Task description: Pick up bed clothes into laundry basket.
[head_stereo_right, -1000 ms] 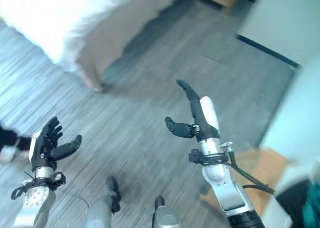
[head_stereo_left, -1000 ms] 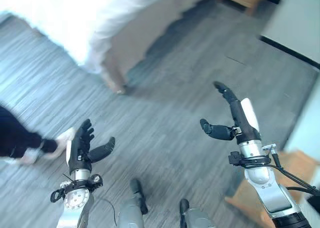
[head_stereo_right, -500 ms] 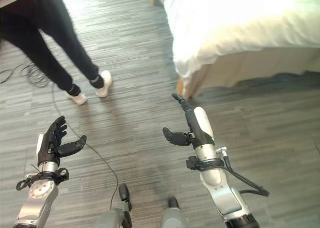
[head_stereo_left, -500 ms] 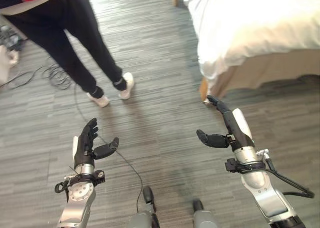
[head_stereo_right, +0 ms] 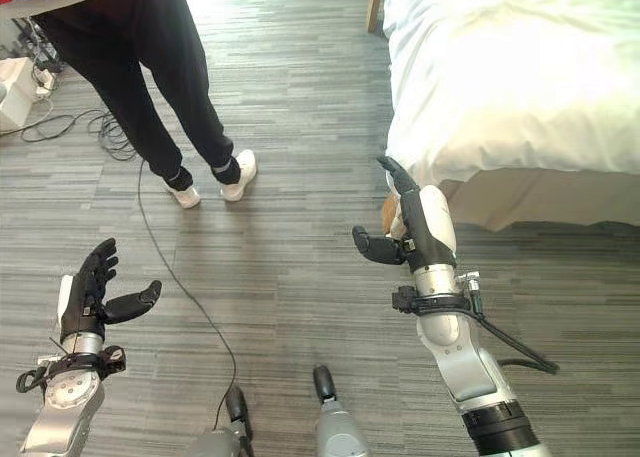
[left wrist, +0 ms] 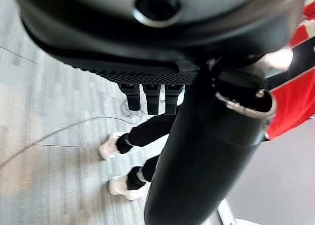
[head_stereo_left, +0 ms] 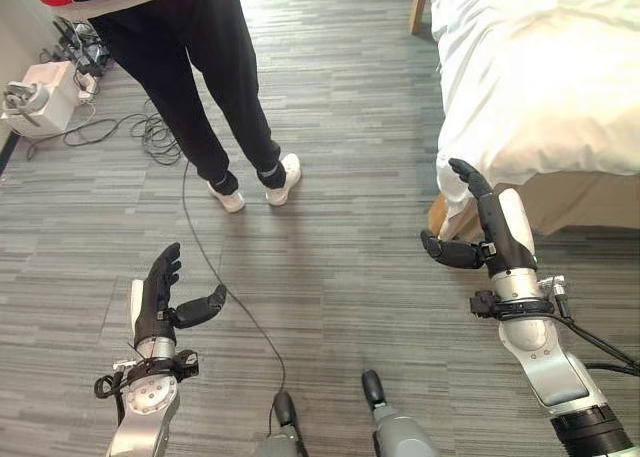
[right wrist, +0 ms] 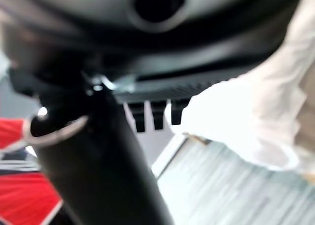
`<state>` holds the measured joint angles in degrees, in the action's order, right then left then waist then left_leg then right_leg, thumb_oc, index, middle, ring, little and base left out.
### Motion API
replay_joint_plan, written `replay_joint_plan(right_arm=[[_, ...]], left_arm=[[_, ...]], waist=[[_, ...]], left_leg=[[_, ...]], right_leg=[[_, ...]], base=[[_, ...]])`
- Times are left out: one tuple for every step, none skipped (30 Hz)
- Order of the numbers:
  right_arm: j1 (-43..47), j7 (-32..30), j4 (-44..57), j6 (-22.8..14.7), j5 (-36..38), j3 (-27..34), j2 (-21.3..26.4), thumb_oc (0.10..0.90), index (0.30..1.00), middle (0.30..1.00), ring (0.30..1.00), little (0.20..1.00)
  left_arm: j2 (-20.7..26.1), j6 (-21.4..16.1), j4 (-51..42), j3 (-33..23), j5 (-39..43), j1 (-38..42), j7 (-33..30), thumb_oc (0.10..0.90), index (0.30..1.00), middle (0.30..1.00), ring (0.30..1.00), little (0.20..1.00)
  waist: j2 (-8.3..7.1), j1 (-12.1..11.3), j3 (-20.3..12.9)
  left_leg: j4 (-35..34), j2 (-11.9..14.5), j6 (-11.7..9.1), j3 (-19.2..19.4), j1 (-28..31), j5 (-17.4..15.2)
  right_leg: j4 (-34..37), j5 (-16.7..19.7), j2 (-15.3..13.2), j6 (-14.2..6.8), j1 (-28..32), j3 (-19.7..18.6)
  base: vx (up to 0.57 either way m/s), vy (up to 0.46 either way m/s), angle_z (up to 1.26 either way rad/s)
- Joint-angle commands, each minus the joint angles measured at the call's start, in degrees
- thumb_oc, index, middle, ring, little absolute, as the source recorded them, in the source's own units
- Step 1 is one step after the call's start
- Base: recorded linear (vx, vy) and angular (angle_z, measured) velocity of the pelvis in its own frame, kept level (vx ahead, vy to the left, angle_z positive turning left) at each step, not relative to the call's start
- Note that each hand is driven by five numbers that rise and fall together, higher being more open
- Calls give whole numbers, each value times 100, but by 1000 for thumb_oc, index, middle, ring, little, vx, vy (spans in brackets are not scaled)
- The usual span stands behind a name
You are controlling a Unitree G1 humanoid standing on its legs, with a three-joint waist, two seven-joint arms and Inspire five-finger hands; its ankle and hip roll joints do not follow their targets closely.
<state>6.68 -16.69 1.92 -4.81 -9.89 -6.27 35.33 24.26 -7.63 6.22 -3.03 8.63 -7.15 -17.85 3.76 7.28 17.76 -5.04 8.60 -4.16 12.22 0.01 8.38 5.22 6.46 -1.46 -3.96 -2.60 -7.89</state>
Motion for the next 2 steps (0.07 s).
replay_joint_plan(right_arm=[[-103,-312,188,-364,-21,212,-135,800,900,900,900,900],[-155,-322,179,-362,-11,248,-139,800,900,900,900,900]], left_arm=[[704,-439,-293,-613,-299,27,-406,800,900,900,900,900],[700,-456,-314,-640,-284,38,-420,800,900,900,900,900]], waist=[[-385,3,-789],[-381,13,-800]], left_leg=[[4,-138,-122,-18,8,-715],[4,-126,-130,-13,9,-710]], right_leg=[[-22,-713,-945,-613,193,136],[-22,-721,-941,-612,199,146]], base=[[20,-54,9],[16,-49,14]])
